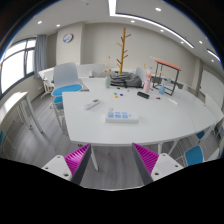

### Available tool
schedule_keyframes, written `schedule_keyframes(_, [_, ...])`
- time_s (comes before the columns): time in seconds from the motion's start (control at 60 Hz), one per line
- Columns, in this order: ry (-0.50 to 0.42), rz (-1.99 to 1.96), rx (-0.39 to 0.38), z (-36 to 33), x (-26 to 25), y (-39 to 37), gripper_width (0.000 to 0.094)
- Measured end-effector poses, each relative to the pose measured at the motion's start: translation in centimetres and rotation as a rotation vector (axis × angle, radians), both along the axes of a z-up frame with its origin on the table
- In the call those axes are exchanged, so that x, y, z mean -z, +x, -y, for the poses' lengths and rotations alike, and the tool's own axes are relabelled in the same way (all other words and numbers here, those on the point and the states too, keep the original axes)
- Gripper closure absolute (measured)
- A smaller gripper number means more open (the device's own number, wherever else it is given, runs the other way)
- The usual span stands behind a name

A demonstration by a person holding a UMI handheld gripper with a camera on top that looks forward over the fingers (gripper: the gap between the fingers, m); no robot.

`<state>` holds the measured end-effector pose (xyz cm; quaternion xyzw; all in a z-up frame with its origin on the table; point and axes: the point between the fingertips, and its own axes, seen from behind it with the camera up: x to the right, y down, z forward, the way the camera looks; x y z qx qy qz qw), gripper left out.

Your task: Unplug charger

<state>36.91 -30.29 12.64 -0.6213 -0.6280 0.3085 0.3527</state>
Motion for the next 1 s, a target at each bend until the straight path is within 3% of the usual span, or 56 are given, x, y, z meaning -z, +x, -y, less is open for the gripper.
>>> schedule_keyframes(0.283, [-0.018, -0.096, 0.008, 2.9, 1.7, -8.1, 0.0079])
schedule_keyframes(0.75, [-0.017, -0.212, 0.077, 0.3, 10.5, -28.9, 0.0080])
schedule_keyframes(1.0, [-0.020, -0.243, 0.085, -0.3, 11.1, -35.4, 0.0086])
